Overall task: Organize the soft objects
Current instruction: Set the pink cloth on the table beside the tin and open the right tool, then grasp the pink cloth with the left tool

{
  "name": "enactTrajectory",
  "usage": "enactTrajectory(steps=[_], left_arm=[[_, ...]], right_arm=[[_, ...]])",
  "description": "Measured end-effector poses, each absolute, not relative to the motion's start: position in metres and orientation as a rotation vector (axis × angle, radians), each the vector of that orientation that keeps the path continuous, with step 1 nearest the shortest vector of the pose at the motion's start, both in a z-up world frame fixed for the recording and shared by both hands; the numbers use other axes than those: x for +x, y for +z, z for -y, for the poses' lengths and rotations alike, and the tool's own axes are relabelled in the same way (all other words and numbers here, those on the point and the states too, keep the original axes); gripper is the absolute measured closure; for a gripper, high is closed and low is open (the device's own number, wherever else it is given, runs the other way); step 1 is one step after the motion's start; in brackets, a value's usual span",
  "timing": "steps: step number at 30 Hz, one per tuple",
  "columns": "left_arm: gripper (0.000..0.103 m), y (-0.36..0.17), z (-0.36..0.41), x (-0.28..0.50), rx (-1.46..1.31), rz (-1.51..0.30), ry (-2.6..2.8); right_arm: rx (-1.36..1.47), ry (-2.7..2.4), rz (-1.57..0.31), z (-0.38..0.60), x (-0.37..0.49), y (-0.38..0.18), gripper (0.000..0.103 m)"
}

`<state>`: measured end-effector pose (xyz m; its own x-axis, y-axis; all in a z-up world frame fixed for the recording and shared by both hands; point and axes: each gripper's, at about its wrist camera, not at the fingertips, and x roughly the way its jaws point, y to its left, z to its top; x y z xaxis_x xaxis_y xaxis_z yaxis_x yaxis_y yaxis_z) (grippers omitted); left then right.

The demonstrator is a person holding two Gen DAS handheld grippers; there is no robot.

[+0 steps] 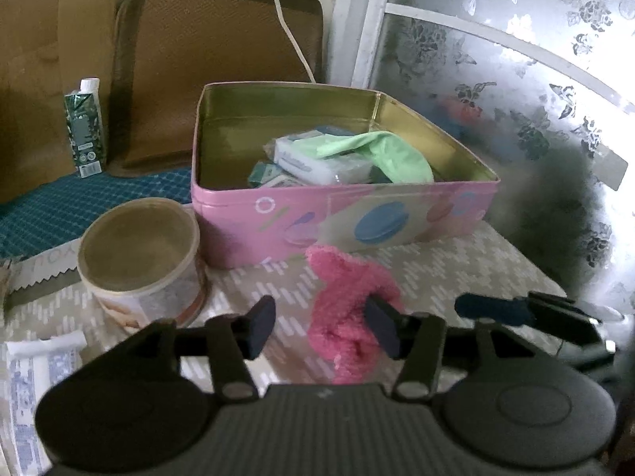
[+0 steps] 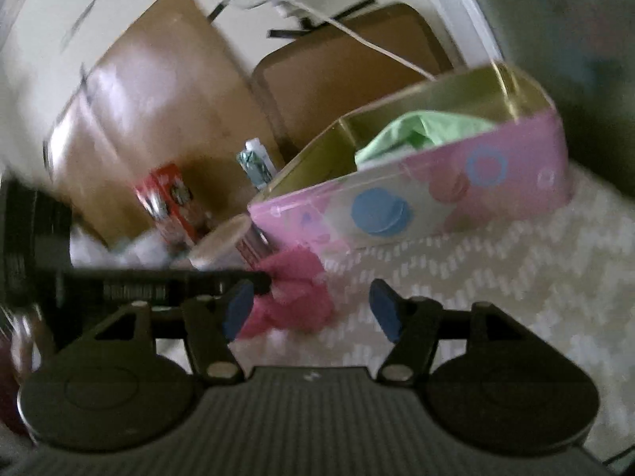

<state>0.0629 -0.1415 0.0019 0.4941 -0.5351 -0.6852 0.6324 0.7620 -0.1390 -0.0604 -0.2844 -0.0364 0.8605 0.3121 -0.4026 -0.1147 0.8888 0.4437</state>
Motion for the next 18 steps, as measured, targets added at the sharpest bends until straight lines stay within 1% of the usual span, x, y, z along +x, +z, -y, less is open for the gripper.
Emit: enactTrajectory(steps=[6,8,12,14,16,17,18], left_arm=[[0.046,0.003,0.145,0.059,0.171,-0.766,-0.699],[0.046,0.003,0.144,0.06,0.176,-0.766,-0.694],[0.04,0.004,0.143,0.061,0.188,-0.763,-0.663],[0.037,0.004,0.141,0.063,0.188,-0.765,-0.653],[0.026,0.003,0.141,0.064,0.196,-0.764,-0.633],[0.023,0.002,0.141,0.064,0.2,-0.763,-0.623],[0.017,0.002,0.14,0.064,0.203,-0.762,-0.614]], right_arm=[[0.094,0.185,-0.514,0.243,-0.051,-0.041,0.035],[0.046,0.176,-0.523,0.238,-0.042,-0.044,0.035],[0.019,0.186,-0.55,0.233,-0.021,-0.048,0.032],[0.022,0.192,-0.563,0.232,-0.016,-0.05,0.032],[0.033,0.191,-0.574,0.228,-0.011,-0.052,0.032],[0.037,0.189,-0.578,0.228,-0.009,-0.053,0.032],[0.037,0.187,-0.579,0.226,-0.009,-0.054,0.032]])
